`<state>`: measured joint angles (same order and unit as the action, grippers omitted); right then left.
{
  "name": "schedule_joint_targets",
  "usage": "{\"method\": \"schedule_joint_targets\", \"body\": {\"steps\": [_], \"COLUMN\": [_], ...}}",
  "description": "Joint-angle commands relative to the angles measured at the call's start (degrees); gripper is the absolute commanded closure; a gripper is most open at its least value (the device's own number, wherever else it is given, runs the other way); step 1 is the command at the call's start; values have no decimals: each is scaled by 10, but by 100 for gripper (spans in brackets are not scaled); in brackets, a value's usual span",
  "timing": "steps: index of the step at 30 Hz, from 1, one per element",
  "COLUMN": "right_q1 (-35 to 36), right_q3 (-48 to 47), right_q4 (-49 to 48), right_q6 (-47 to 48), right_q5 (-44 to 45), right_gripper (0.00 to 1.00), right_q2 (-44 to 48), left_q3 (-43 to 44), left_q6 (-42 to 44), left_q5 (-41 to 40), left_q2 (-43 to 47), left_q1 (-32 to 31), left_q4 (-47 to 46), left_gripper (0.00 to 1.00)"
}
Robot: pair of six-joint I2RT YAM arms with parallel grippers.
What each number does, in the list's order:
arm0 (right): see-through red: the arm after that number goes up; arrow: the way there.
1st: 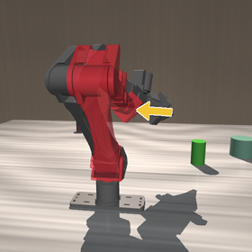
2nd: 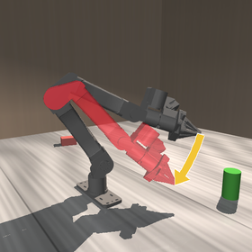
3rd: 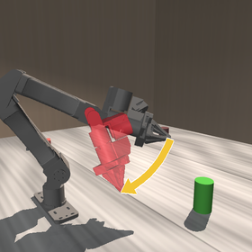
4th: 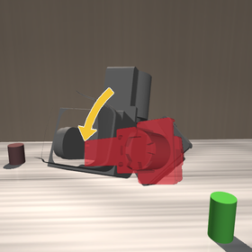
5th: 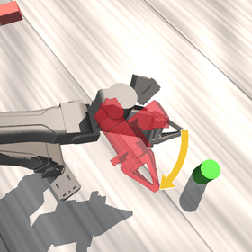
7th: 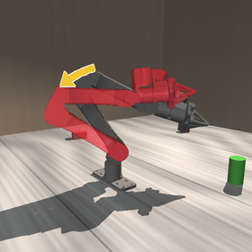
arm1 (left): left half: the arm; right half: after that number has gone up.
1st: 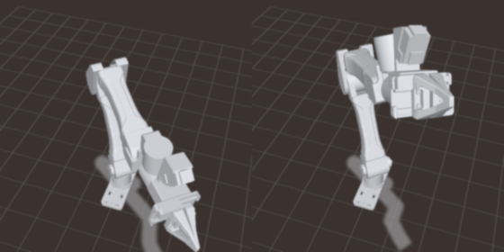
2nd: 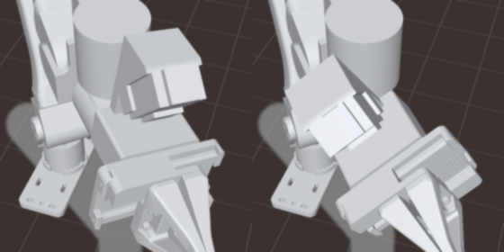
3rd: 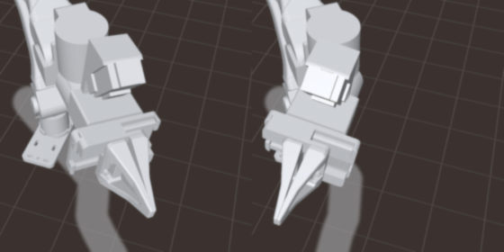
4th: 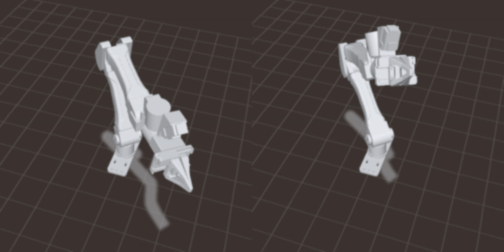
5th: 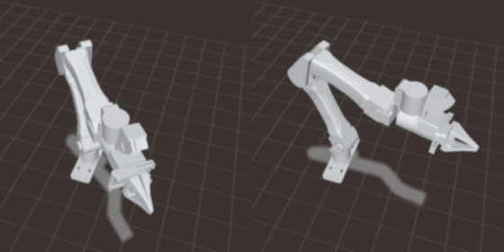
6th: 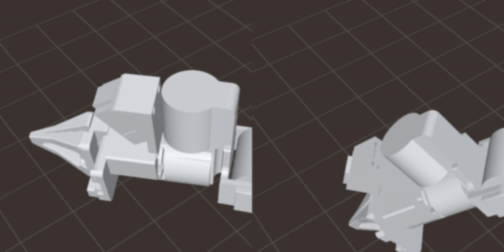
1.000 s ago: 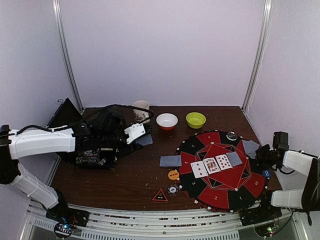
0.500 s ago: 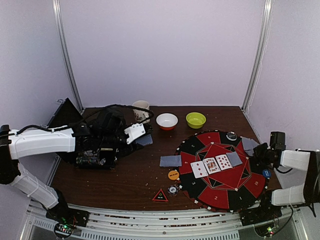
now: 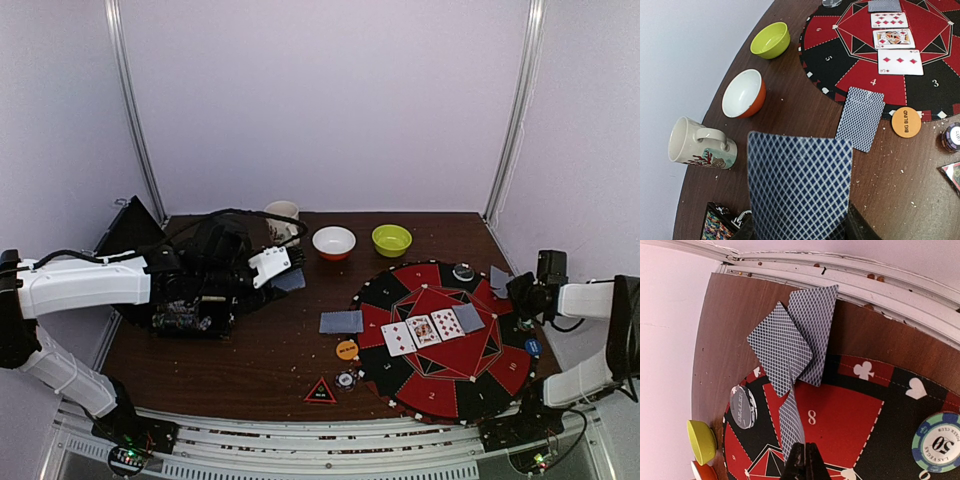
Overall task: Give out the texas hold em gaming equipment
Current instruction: Move the poker card to the poker table mat, then distribute the poker card in the community card area.
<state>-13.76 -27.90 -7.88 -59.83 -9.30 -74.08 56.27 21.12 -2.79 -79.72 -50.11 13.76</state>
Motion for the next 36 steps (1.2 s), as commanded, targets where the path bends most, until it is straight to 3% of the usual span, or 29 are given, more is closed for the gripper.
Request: {"method": "schedule_joint_targets", "body": {"steps": [1, 13, 20, 29, 36], "right_q1": [4, 33, 32, 27, 21], "right_q3": [-19, -47, 14, 51, 88], "right_q4": [-7, 56, 73, 76, 77], "right_q6": [18, 36, 66, 133, 111], "right_q5": [11, -17, -51, -125, -76], "right_gripper": [100, 100, 100, 100, 100], "right_q2": [-21, 53, 118, 89, 98], "left_q3": [-1, 1, 0, 1, 0], "left_q6": [3, 3, 3, 3, 4], "left_q5": [-1, 2, 2, 4, 1], "left_q2": [2, -1, 2, 5, 5], "left_q1": [-3, -3, -3, -4, -3], "left_q4": [-21, -20, -18, -18, -18], "left_gripper": [56, 56, 56, 56, 56]}}
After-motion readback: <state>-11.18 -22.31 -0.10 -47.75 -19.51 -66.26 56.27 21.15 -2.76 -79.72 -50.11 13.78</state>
